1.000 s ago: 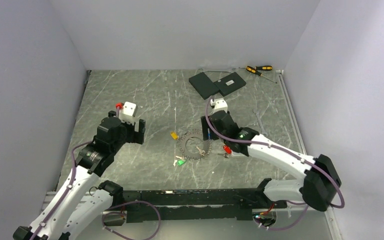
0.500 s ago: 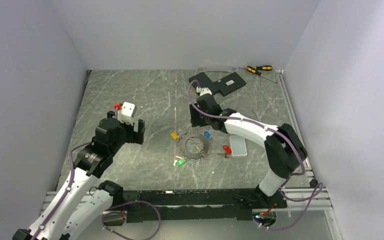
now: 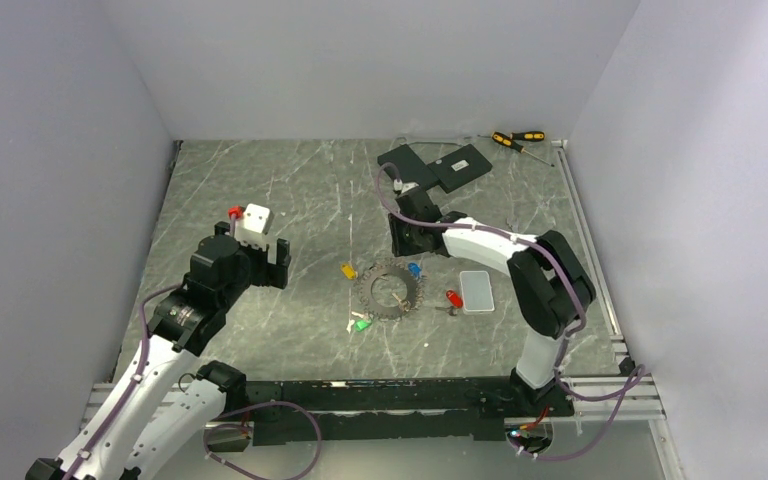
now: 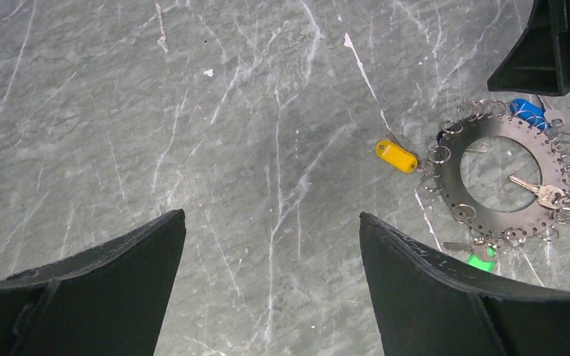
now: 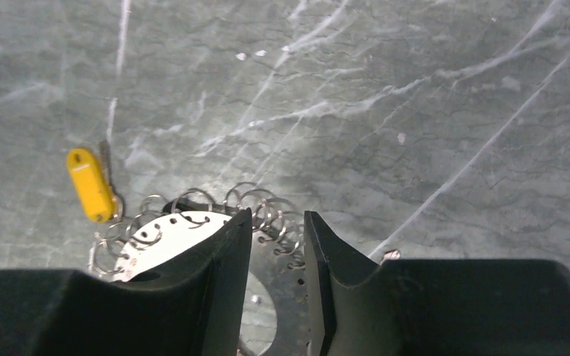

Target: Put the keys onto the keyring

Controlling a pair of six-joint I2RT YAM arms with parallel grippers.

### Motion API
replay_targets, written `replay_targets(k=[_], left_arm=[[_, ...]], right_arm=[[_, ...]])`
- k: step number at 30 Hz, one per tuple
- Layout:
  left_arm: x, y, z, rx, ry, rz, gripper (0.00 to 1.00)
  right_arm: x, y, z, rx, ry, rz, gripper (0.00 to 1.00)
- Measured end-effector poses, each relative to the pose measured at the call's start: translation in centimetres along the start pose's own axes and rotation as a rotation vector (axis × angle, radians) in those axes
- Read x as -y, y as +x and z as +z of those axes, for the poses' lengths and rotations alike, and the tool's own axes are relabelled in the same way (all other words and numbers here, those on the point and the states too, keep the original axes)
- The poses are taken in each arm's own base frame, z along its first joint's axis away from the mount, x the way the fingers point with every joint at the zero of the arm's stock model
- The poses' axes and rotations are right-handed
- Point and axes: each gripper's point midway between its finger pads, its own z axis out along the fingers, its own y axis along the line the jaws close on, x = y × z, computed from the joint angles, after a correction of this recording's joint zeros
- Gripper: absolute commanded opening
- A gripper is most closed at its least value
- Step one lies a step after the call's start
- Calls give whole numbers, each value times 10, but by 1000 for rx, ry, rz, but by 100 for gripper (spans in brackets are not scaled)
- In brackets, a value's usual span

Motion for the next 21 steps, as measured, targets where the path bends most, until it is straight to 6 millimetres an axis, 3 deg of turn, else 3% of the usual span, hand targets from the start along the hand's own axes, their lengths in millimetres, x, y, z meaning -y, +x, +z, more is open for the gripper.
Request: replay_targets(k=[7, 21], left_arm=[[-2, 0, 0, -1, -6, -3, 92], [-3, 0, 1, -3, -8, -6, 92]], right_arm=[[10, 12, 23, -80, -30, 4, 38], [-13, 19, 30, -142, -170, -12, 40]])
